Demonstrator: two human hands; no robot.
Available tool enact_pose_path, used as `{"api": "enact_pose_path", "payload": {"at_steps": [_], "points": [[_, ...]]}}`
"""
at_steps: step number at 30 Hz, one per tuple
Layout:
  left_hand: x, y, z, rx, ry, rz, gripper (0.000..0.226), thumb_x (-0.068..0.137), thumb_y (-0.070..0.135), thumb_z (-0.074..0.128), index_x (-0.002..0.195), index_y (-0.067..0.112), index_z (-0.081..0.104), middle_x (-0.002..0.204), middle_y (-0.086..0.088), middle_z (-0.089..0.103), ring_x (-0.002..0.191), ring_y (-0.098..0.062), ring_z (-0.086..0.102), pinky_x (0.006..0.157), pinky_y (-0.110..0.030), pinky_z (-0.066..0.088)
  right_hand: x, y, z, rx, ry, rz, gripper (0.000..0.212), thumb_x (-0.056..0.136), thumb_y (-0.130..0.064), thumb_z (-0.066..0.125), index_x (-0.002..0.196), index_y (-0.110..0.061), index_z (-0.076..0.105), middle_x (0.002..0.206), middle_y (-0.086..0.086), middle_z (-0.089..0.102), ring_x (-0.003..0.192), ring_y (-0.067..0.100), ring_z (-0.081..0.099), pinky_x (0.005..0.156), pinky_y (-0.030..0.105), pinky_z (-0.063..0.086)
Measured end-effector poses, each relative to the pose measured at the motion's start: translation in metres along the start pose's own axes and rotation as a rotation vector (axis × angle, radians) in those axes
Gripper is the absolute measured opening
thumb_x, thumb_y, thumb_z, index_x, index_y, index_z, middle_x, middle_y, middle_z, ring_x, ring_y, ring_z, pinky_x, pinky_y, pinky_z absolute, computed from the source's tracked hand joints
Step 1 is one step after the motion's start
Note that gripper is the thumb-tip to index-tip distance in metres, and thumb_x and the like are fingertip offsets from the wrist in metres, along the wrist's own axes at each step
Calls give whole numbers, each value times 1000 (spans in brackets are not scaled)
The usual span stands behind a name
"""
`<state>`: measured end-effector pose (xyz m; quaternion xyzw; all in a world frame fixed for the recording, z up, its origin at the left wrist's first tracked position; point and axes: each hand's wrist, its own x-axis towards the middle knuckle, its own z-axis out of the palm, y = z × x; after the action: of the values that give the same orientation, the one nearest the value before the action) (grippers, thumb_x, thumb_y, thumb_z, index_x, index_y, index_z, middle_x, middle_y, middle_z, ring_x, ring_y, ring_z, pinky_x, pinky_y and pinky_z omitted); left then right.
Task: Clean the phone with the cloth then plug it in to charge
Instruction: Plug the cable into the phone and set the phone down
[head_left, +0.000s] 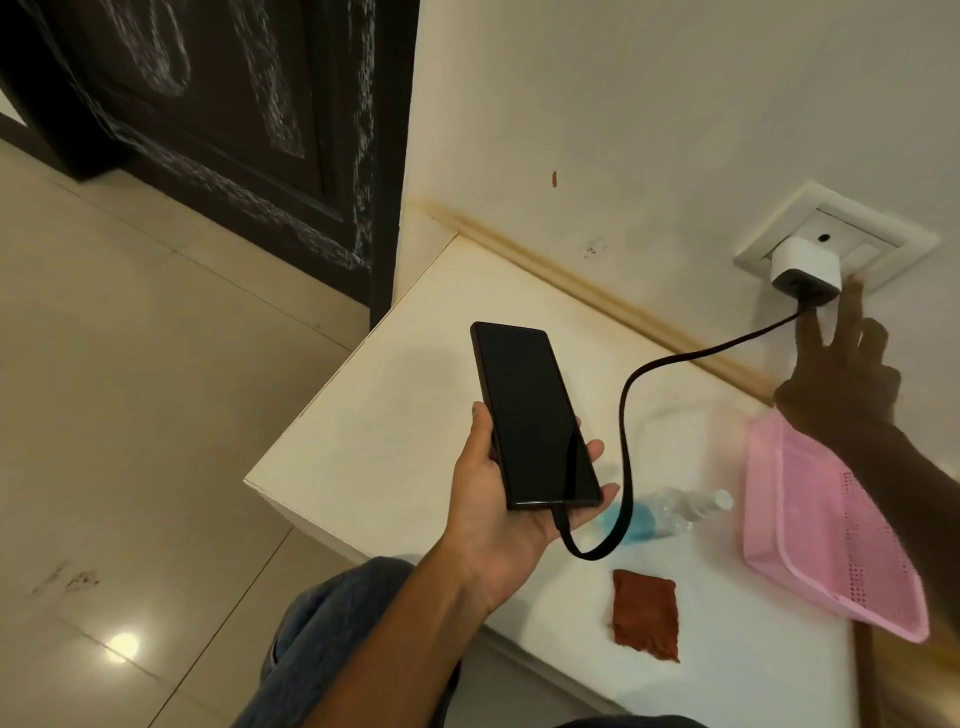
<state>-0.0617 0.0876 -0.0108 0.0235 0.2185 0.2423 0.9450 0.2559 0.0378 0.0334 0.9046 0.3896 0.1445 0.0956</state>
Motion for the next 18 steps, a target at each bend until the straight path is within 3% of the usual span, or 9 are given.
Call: {"api": "enact_pose_path", "payload": {"at_steps": [4,9,14,18], "points": [[0,0,1,13,11,-11,65,92,60,33,112,11,70,111,-15,67,100,-31,67,68,-44,57,8,-4,13,-7,-22,17,88,73,-12,67,144,-14,15,153,12,4,109,40,36,73,52,44],[1,0,0,37,11,-20,66,93,61,31,120,11,65,112,-14,67,100,-30,67,69,-44,57,23,-6,31,21,-84,47,97,80,-35,67,147,-13,2,155,15,2,96,45,52,76,52,45],[1,-1,-1,37,-6,-26,65,93,61,31,118,12,66,110,-13,69,97,-29,68,71,-45,58,36,-7,31,14,-242,93,110,78,-46,68,147,-15,-12,156,10,-3,108,45,50,84,54,43],[2,-1,-2,31,-13,-16,65,92,61,32,118,12,66,111,-14,68,99,-29,67,73,-47,57,34,-7,33,25,-240,74,109,79,-44,68,147,-12,-11,156,11,-3,107,46,50,82,53,44]]}}
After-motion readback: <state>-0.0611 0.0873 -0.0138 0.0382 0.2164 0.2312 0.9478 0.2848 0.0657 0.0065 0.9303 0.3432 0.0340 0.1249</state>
